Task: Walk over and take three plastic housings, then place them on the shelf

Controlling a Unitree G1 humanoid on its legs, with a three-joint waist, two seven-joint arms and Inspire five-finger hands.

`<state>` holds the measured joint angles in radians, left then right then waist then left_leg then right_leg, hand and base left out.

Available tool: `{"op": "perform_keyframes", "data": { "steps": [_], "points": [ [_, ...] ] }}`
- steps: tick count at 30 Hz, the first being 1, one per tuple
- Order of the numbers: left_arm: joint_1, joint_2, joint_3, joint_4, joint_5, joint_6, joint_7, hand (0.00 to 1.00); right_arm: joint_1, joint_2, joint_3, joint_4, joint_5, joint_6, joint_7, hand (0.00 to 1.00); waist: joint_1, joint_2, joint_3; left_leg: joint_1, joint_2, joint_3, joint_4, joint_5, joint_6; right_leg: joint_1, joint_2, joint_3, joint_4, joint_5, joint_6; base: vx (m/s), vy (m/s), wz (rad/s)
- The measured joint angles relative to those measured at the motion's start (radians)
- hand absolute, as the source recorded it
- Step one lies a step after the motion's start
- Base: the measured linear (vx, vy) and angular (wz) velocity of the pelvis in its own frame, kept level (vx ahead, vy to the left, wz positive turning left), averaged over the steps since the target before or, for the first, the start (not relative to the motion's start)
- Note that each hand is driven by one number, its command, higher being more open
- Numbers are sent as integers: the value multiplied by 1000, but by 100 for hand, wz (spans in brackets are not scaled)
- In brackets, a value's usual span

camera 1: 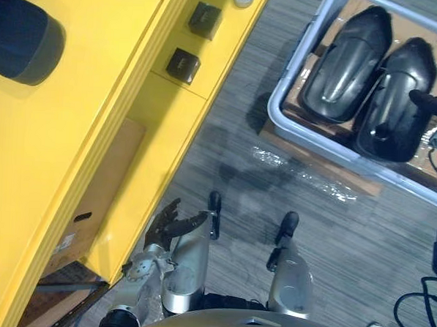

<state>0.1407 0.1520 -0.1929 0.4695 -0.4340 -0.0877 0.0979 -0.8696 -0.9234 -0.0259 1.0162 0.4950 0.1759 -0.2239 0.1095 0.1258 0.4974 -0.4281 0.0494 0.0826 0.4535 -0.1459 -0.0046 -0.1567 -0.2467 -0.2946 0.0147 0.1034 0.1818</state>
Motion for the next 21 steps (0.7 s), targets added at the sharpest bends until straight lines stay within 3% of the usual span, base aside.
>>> {"op": "perform_keyframes", "data": {
  "steps": [1, 2, 11, 15, 21],
  "points": [
    [-6, -1, -8, 3, 0, -2, 4, 100, -44, -16, 35, 24, -22, 40, 12, 100, 6, 12, 3, -18, -5, -6, 9, 1, 2, -17, -3, -6, 1, 0, 1, -54, 19, 5],
    [-13, -1, -16, 6, -6, -4, 7, 100, -72, -27, 58, 39, -61, 69, 15, 0, 19, 15, 2, -32, -5, -9, 16, -2, 5, -31, -4, -6, 4, 0, 1, -65, 17, 2],
    [-27, -6, -66, 13, -36, -18, 32, 100, -150, -116, 75, 126, -182, 199, 38, 0, 47, 53, 8, -61, -6, -15, 51, -11, 8, -53, -11, -30, 37, 0, 0, -58, -3, 1],
    [-33, -7, -79, 24, -38, -19, 33, 100, -170, -126, 75, 183, -337, 246, 92, 0, 52, 70, 6, -62, -5, -15, 51, -8, 8, -50, -11, -33, 40, 0, 0, -44, -29, -1],
    [-33, -6, -87, 24, -38, -19, 36, 100, -176, -111, 53, 188, -427, 253, 130, 0, 49, 73, 3, -53, -3, -14, 50, -6, 10, -49, -13, -34, 56, -4, -6, -18, -12, 0]
  ]
}}
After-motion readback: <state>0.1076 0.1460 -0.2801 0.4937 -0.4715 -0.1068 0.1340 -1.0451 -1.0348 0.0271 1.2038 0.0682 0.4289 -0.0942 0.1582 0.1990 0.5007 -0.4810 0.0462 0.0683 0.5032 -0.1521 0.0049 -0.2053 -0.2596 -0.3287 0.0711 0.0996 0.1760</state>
